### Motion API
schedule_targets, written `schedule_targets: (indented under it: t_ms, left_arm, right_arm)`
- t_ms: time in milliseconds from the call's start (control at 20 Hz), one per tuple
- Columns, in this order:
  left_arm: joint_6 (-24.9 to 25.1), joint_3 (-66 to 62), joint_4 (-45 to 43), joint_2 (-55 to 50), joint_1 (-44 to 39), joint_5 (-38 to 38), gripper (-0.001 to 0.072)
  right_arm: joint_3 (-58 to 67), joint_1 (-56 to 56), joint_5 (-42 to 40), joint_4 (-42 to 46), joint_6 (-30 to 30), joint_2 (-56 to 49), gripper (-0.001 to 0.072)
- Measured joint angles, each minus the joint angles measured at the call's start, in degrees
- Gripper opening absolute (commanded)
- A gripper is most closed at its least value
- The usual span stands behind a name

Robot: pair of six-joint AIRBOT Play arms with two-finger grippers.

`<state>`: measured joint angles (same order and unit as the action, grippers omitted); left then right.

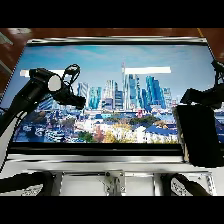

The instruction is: Fold the shirts.

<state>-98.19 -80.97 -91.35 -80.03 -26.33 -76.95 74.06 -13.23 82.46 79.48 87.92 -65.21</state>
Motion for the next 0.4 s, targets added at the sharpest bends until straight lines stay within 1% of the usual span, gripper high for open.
schedule_targets:
  t_ms: [400]
  left_arm:
    - [-0.04,-0.02,-0.17,-0.04,-0.09,-1.79,0.0596]
  right_arm:
    - [0.0,0.22,0.15,0.02,0.13,-0.07,0.0696]
